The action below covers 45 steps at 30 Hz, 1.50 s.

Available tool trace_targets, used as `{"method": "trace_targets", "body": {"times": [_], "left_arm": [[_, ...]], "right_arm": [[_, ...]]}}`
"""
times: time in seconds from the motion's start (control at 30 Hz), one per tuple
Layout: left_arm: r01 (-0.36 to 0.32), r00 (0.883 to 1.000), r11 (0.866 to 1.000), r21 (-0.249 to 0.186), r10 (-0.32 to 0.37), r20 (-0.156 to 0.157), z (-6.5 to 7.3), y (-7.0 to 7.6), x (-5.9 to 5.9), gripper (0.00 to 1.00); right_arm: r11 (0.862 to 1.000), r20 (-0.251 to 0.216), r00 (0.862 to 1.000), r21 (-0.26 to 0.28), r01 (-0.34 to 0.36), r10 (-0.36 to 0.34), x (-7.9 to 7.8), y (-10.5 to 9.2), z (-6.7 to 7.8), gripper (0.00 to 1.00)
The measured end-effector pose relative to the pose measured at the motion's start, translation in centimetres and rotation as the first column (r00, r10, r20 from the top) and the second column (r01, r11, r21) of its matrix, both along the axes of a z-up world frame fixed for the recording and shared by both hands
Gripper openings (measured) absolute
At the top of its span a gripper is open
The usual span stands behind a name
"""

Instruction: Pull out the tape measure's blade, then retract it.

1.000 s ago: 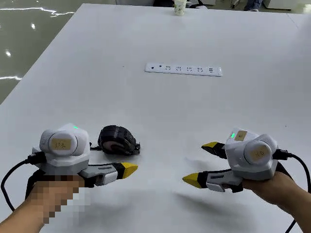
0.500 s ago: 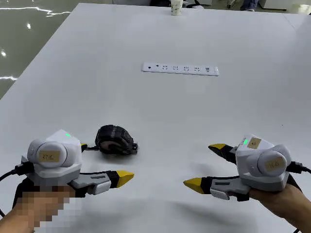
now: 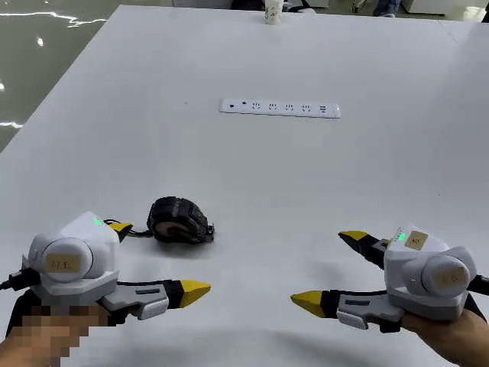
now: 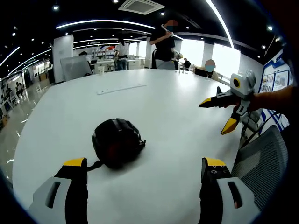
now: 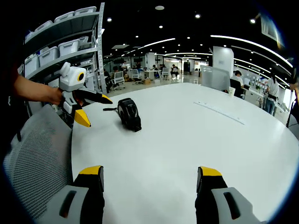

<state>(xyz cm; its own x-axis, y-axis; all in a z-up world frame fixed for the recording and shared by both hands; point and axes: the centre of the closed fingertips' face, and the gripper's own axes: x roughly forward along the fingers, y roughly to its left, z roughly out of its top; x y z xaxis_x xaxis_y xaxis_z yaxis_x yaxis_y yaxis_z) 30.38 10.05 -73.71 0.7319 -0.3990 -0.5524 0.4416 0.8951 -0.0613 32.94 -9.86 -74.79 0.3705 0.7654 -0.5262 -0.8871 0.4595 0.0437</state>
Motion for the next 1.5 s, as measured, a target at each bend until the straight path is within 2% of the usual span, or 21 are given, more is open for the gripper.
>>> {"method": "trace_targets", "body": {"times": [0.4,0.6,0.9,0.93,1.17,1.5], "left_arm": [[0.033,0.999,0.999,-0.020,-0.032,0.020,0.5,-0.3,-0.9,0.99],[0.029,0.998,0.999,-0.024,-0.027,0.048,1.1,-0.3,-1.0,0.99],[0.031,0.998,0.999,-0.025,-0.029,0.050,1.2,-0.3,-0.9,0.99],[0.030,0.998,0.999,-0.017,-0.029,0.053,1.1,-0.2,-0.8,0.99],[0.040,0.997,0.999,-0.028,-0.038,0.067,1.4,-0.3,-0.7,0.99],[0.044,0.997,0.998,-0.034,-0.042,0.060,1.3,-0.3,-1.2,0.99]], "right_arm": [[0.999,0.038,0.999,0.029,0.019,-0.020,-0.3,0.3,0.8,0.90],[0.999,0.038,0.999,0.037,0.023,-0.024,-0.5,0.2,0.9,0.94],[0.998,0.033,0.999,0.057,0.032,-0.033,-1.2,0.2,0.8,0.98],[0.998,0.034,0.999,0.057,0.032,-0.034,-1.2,0.2,0.8,0.99],[0.996,0.030,0.999,0.077,0.036,-0.038,-1.3,0.2,1.1,0.99],[0.997,0.030,0.999,0.076,0.034,-0.036,-1.4,0.3,1.1,0.99]]}}
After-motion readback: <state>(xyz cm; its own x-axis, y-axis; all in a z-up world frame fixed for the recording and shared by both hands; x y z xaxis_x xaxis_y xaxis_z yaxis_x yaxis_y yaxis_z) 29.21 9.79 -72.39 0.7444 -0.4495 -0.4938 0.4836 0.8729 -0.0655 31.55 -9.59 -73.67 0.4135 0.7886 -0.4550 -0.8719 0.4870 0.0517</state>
